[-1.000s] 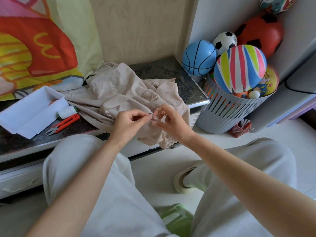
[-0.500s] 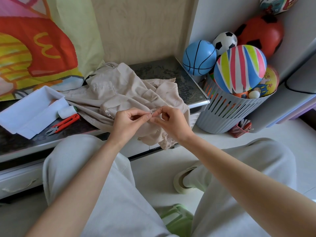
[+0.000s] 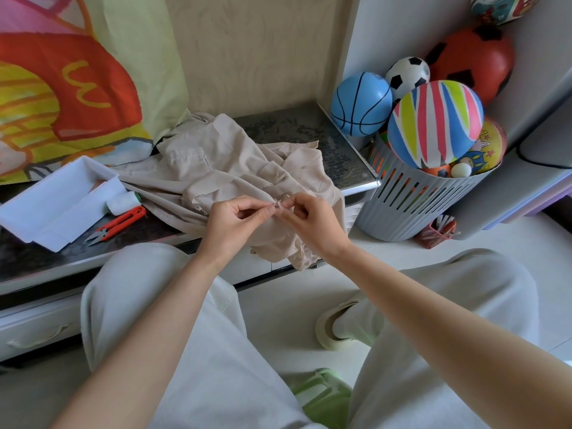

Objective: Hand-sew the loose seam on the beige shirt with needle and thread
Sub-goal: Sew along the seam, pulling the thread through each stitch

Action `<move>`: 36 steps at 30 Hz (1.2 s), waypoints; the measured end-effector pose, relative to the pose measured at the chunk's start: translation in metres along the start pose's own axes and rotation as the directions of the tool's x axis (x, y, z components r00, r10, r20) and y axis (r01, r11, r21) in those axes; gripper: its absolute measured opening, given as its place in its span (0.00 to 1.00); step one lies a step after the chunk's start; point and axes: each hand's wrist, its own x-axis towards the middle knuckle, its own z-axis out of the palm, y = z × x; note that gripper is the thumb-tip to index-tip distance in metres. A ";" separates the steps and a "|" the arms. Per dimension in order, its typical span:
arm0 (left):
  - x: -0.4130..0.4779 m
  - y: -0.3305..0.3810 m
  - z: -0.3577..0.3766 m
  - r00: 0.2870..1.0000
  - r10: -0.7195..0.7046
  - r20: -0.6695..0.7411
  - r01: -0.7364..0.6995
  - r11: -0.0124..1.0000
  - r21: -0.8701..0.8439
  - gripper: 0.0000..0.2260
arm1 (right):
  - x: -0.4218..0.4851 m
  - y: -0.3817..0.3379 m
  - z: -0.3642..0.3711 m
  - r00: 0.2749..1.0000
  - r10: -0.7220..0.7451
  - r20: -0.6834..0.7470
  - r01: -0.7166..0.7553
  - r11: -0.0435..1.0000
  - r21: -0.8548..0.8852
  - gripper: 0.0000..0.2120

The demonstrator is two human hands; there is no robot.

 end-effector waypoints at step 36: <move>0.002 0.005 0.000 0.999 -0.004 -0.051 -0.003 0.991 -0.131 0.09 | 0.001 -0.002 0.012 0.997 0.062 -0.039 -0.053 0.976 0.212 0.07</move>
